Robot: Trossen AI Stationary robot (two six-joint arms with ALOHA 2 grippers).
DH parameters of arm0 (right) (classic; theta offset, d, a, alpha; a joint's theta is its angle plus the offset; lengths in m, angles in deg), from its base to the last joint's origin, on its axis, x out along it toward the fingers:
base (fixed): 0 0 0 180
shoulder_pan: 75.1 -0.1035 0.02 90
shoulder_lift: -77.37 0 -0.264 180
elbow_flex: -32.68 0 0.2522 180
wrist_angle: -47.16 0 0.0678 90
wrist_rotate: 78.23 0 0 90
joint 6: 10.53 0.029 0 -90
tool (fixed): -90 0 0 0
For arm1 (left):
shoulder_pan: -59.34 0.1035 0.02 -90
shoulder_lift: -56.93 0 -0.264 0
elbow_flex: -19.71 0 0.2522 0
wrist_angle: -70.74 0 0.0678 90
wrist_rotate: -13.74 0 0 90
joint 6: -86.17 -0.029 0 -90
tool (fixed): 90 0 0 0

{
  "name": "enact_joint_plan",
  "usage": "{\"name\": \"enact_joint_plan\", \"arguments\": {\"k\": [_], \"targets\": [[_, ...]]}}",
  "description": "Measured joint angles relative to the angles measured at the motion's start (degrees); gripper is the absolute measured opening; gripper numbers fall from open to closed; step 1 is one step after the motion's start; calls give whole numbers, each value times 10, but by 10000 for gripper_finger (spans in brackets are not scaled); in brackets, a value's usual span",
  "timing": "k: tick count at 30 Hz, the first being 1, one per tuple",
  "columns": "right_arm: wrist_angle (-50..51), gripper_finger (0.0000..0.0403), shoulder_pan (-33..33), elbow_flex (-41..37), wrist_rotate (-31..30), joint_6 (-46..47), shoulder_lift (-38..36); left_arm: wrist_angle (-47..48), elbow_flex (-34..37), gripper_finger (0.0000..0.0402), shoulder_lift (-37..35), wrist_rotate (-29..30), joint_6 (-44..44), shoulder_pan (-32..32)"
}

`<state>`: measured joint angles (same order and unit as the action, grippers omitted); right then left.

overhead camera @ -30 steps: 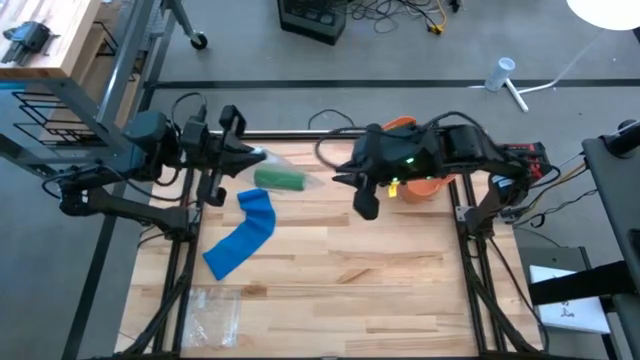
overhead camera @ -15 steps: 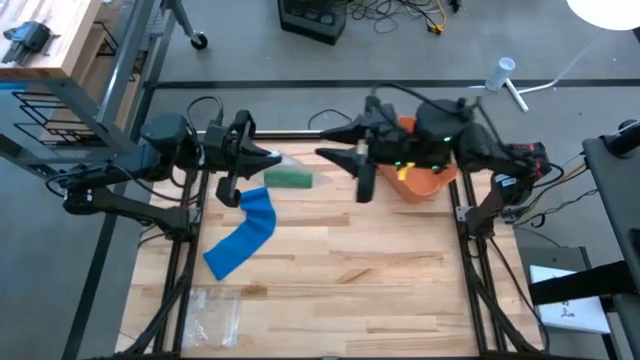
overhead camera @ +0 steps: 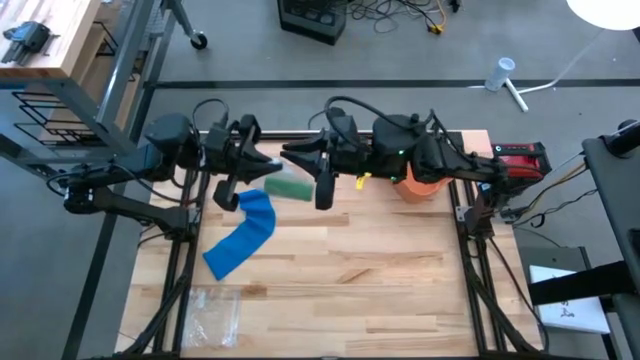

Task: Roll bandage
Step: Close the transparent zip bag

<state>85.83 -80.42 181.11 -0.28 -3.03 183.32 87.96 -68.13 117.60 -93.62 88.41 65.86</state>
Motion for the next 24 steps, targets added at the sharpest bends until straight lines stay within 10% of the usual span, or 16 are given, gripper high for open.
{"name": "enact_joint_plan", "arguments": {"k": [24], "targets": [[0,60,-2,0,4,-44,16,-5,0,0,-3,-1,19,0]]}}
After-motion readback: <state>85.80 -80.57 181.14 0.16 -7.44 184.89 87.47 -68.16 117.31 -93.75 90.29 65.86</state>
